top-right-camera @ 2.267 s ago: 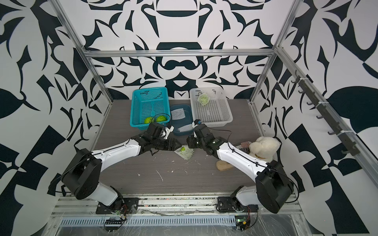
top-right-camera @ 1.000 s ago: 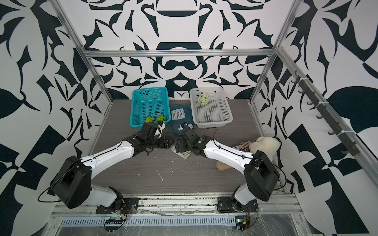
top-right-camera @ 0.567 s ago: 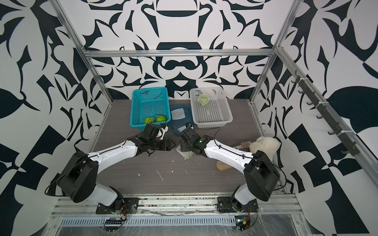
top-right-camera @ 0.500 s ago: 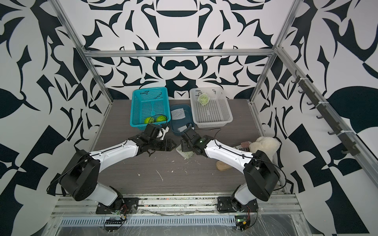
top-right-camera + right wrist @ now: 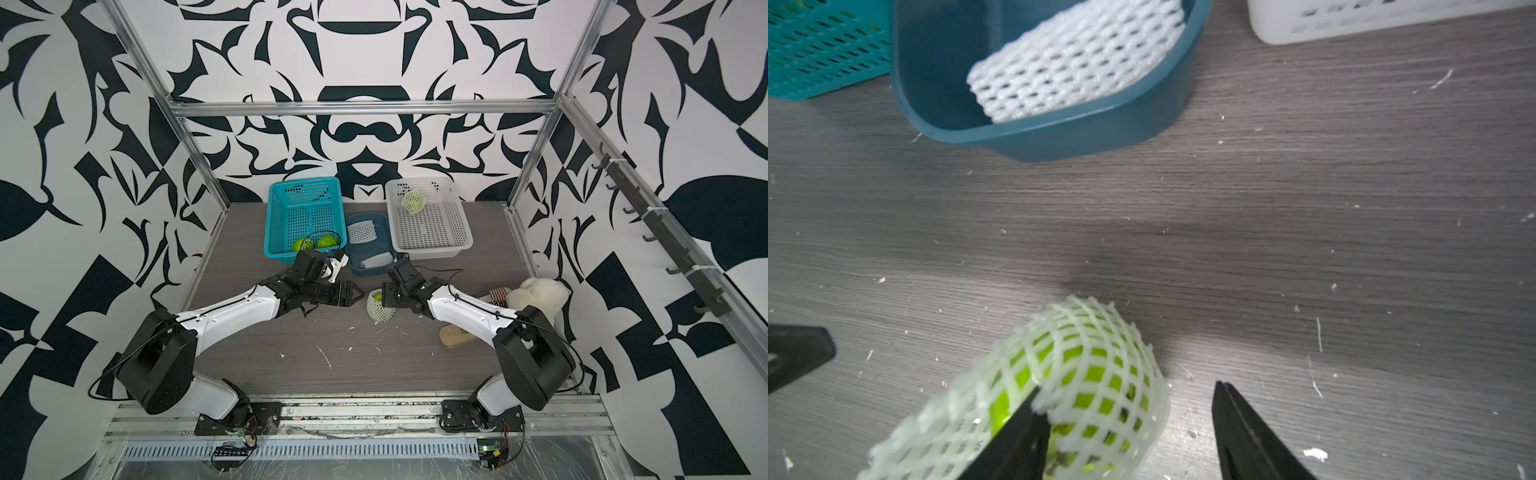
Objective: Sleeve custard apples in foam nets
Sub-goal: Put on the foam net on the custard apple.
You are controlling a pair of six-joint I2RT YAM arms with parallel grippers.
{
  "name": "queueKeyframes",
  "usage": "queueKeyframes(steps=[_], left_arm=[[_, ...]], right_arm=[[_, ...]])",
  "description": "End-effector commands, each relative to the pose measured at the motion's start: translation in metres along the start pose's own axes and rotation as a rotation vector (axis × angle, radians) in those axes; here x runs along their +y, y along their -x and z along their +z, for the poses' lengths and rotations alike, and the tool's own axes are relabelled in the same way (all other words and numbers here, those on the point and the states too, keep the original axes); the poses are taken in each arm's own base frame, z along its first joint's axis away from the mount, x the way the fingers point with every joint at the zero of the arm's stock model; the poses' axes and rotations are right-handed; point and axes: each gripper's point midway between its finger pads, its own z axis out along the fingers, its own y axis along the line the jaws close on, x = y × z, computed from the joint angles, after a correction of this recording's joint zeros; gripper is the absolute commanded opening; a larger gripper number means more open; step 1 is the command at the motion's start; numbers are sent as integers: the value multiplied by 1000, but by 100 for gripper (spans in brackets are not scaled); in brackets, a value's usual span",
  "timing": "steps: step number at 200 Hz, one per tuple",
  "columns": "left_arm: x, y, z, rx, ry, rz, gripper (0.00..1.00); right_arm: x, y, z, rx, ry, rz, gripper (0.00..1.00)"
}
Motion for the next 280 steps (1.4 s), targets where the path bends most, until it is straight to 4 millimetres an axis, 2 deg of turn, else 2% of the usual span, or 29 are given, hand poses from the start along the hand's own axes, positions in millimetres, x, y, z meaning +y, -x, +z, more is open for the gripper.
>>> queueKeyframes(steps=[1, 40, 63, 95, 110, 181, 215, 226, 256, 280], left_arm=[[-25, 13, -7, -26, -69, 51, 74], [-36, 7, 5, 30, -101, 89, 74], [-31, 4, 12, 51, -81, 87, 72], [-19, -1, 21, 75, -41, 82, 50], [-14, -4, 26, 89, -27, 75, 46], [7, -14, 43, 115, 23, 38, 43], [8, -14, 47, 122, 25, 25, 44], [6, -10, 45, 112, 24, 25, 47], [9, 8, 26, 50, 59, -19, 63], [19, 25, 3, -25, 83, -102, 65]], right_arm=[[16, 17, -20, -62, 73, 17, 68], [15, 18, -32, -66, 79, 11, 69], [14, 15, -32, -60, 80, 15, 65], [13, 14, -32, -62, 91, 15, 59], [9, 14, -29, -61, 79, 25, 56], [-10, 4, -5, -38, 73, 97, 51], [-9, 4, -2, -33, 91, 111, 51], [-7, 7, -7, -44, 100, 101, 56], [-1, 16, -30, -89, 132, 65, 83], [4, 14, -43, -79, 142, 4, 90]])
